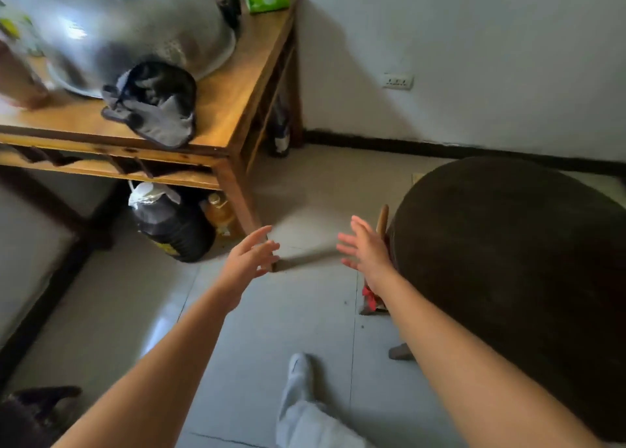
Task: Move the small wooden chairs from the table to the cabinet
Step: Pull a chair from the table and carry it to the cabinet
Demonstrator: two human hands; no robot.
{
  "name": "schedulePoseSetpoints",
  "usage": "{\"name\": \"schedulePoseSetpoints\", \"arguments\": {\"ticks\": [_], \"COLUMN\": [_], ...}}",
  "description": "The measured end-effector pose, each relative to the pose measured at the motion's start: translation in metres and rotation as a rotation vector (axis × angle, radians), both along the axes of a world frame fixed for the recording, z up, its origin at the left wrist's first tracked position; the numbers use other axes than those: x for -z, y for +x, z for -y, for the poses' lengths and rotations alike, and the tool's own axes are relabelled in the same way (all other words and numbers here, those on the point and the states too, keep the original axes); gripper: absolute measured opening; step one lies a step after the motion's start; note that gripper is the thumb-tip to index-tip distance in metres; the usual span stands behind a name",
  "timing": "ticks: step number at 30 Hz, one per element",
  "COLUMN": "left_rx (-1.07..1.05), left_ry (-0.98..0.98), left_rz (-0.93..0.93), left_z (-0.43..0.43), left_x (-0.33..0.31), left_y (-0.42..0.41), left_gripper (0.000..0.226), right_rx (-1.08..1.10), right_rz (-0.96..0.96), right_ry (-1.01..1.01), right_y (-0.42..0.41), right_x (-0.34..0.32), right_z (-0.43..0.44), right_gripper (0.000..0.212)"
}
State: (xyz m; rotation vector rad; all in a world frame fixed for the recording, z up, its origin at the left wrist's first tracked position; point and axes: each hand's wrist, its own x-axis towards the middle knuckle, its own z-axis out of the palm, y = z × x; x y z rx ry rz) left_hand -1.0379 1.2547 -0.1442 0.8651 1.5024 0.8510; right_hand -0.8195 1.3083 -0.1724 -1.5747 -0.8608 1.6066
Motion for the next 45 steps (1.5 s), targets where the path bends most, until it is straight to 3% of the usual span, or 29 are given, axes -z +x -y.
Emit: {"name": "schedulePoseSetpoints", "arguments": {"ticks": [6,11,16,23,29,34,37,40,45], "left_rx": [0.211,0.376,0.577,0.823,0.855,0.87,0.692,0.581,0.573], "left_ry": [-0.065,-0.144,-0.191,-0.293,-0.342,-0.409,-0.441,-0.389,-0.372], "left_rz": [0.043,-0.002,-0.046,-0.101,-0.145,-0.08,-0.084,-0.204,-0.314], "left_z": [-0.116,-0.179,-0.221,-0.275,-0.297,-0.301,-0.307,-0.312,-0.321], "left_x": [0.033,0.059,0.093,0.163,0.23,0.282,0.303,0.317,0.326], "left_y": [0.034,0.061,0.088,0.122,0.176,0.223,0.254,0.272,0.275], "left_gripper": [0.028,0.035,0.038,0.041,0.038,0.068,0.051,0.044,0.044], "right_rx": [0.354,0.577,0.816,1.247,1.453,1.591,1.666,1.701,1.721], "right_rz": [-0.155,-0.242,-0.299,-0.317,-0.488,-0.593,-0.618,-0.642,-0.648], "right_ry": [-0.125,-0.213,-0.316,-0.466,-0.499,-0.408,-0.355,-0.324,-0.309], "right_y": [0.021,0.033,0.037,0.032,0.036,0.053,0.062,0.063,0.058], "right_x": [0.045,0.065,0.093,0.168,0.228,0.27,0.285,0.291,0.286], "right_z": [-0.057,-0.072,-0.074,-0.081,-0.106,-0.116,-0.119,-0.121,-0.117], "right_gripper": [0.043,0.018,0.041,0.036,0.046,0.047,0.046,0.051,0.049]}}
